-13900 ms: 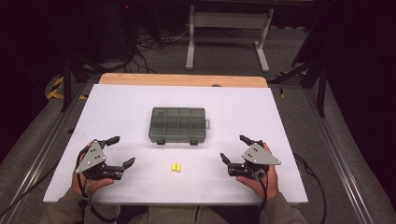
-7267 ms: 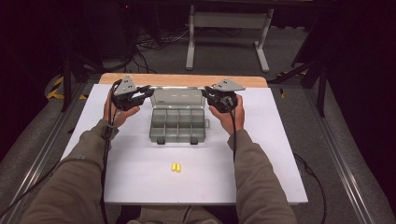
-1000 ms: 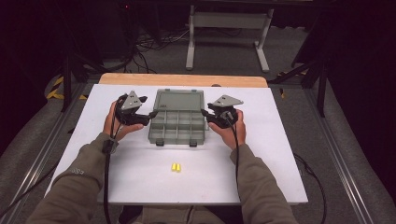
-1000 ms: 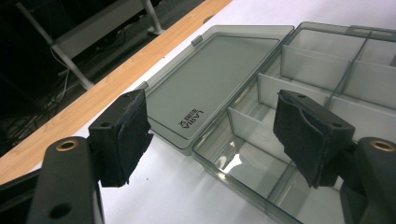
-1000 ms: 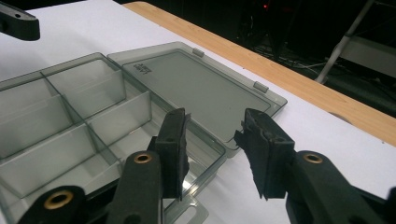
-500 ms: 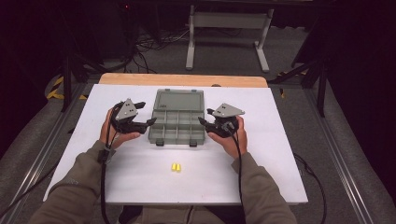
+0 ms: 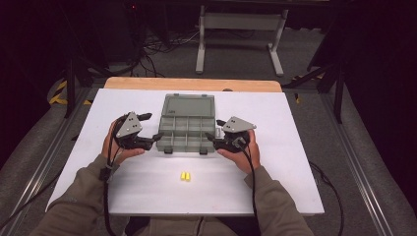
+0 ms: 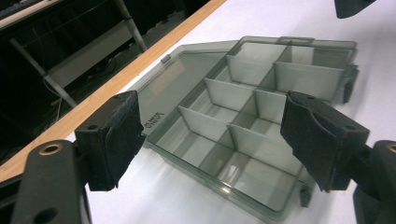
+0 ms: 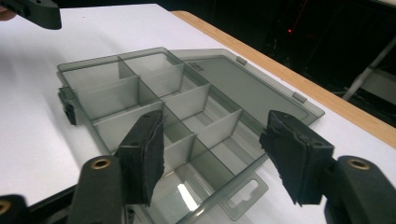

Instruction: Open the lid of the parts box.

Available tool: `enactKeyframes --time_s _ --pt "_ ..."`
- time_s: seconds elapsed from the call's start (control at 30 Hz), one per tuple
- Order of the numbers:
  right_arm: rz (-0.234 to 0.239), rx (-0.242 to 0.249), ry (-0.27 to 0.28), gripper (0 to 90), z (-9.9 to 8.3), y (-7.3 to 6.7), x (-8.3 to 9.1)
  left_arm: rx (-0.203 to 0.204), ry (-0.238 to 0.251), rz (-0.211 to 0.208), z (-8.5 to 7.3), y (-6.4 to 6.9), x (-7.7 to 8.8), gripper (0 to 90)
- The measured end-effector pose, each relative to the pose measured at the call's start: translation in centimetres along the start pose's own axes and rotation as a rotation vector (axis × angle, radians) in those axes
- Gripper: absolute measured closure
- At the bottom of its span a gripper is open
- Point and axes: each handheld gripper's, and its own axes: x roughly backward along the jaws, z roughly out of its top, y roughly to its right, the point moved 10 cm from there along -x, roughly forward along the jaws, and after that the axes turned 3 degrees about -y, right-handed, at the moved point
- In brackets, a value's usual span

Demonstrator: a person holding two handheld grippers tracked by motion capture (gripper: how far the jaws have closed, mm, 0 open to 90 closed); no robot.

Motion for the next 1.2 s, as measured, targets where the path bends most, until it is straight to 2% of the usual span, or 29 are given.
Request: enactKeyframes --time_s 0.1,0.27,0.6,0.8,0.97,1.07,1.2 --pt "0.009 0.023 0.012 34.9 0.3 -0.6 0.4 -0.025 0.000 -0.004 -0.2 0.7 0.2 18.9" --pt "0.025 0.050 0.014 32.0 0.2 -1.7 0.7 -0.032 0.001 -0.008 -0.4 1.3 0.5 14.7" --pt "0.056 0.070 0.028 31.5 0.4 -2.8 1.6 -0.053 0.007 -0.015 -0.7 2.4 1.5 7.5" --pt "0.092 0.087 0.021 29.8 0.2 -4.0 2.0 -0.031 0.019 -0.027 -1.0 2.9 2.4 5.5" --pt "0.121 0.105 0.008 28.9 -0.1 -5.1 1.9 -0.031 0.016 -0.044 -1.6 3.4 2.9 5.1" --pt "0.154 0.116 -0.010 27.6 -0.5 -6.0 2.0 -0.028 0.018 -0.054 -2.0 3.7 3.3 4.4" --pt "0.199 0.131 -0.034 25.4 -1.0 -6.9 1.8 -0.020 -0.005 -0.063 -3.3 4.0 3.9 4.3"
